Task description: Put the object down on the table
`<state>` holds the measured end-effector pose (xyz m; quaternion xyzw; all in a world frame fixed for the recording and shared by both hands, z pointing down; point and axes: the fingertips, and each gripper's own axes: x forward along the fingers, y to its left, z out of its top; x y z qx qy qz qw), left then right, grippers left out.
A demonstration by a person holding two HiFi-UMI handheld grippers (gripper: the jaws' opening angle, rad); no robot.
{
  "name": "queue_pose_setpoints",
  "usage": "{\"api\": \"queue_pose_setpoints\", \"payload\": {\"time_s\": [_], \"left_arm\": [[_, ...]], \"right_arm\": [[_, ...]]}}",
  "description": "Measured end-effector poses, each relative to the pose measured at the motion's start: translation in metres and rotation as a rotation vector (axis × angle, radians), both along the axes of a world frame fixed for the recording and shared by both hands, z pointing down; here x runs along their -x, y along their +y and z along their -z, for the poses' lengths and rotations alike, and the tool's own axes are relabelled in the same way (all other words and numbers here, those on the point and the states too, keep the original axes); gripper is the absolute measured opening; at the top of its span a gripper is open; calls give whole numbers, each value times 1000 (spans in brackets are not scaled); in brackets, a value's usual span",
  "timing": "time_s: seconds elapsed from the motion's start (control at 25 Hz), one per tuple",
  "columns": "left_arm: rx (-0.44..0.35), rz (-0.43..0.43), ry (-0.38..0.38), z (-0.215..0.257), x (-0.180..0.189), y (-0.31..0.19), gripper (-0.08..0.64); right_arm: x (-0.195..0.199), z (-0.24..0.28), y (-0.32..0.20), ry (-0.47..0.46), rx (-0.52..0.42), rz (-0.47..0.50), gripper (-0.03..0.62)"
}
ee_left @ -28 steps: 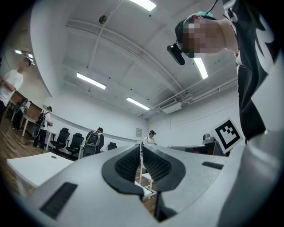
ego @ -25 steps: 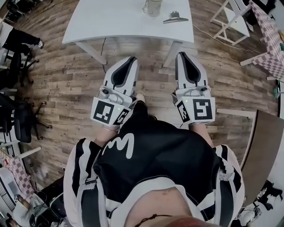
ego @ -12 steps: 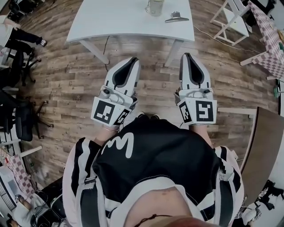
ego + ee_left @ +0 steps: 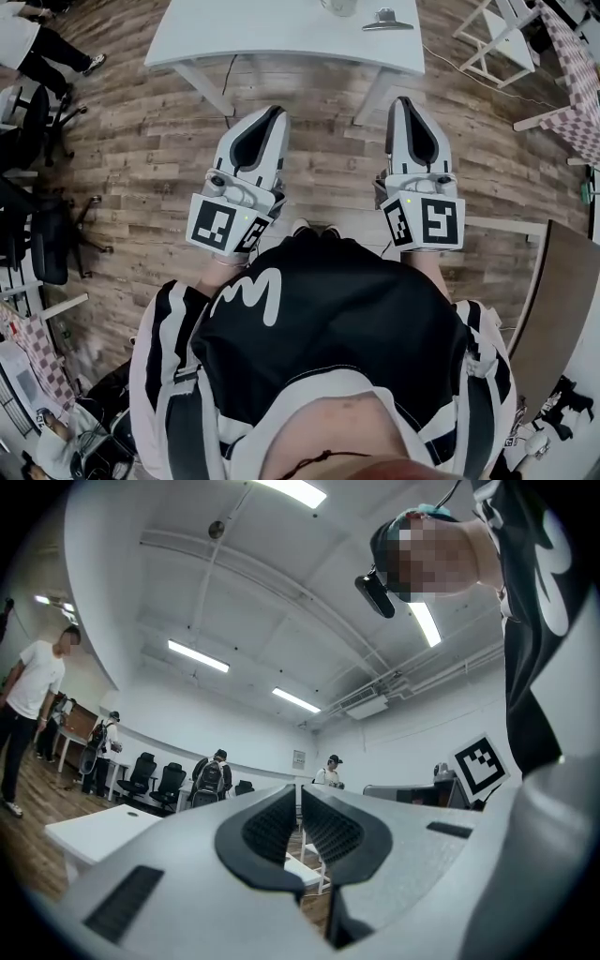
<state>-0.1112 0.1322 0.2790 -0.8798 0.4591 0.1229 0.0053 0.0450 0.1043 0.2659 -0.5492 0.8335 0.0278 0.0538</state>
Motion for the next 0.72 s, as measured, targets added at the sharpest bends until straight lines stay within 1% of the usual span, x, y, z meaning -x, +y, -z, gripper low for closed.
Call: {"api": "queue_pose_setpoints", "payload": {"time_s": [0.12, 0.44, 0.72], "left_arm": [[-2, 15, -10, -1, 9, 1, 21], [16, 63, -5, -6, 35, 0, 21], [8, 26, -14, -4, 23, 5, 21]], "right_arm": [[0, -4, 1, -20, 16, -2, 17], [0, -4, 7, -15, 17, -11, 17], [5, -1, 10, 2, 8, -9, 17]]}}
